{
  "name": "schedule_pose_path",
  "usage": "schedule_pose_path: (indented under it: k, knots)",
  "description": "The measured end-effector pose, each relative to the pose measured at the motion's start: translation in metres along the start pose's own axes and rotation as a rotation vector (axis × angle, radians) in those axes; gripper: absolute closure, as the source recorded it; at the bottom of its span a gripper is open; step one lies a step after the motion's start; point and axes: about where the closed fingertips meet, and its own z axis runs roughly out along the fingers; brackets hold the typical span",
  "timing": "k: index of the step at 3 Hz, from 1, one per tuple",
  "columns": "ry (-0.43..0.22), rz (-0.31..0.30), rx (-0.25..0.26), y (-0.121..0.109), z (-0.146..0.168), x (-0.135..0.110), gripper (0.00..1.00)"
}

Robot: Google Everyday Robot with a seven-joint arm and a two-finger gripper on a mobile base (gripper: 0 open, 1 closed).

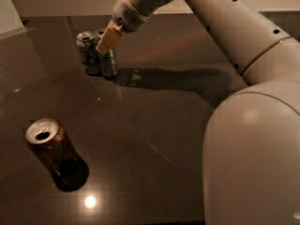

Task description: Move redbull can near 7up can

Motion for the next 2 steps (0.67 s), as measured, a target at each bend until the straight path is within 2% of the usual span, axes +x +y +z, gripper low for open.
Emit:
schedule_pose_path:
  k: [2]
  knots:
    - [0.027, -0.021, 0.005, -0.0031, 0.0086, 0.0012, 0.13]
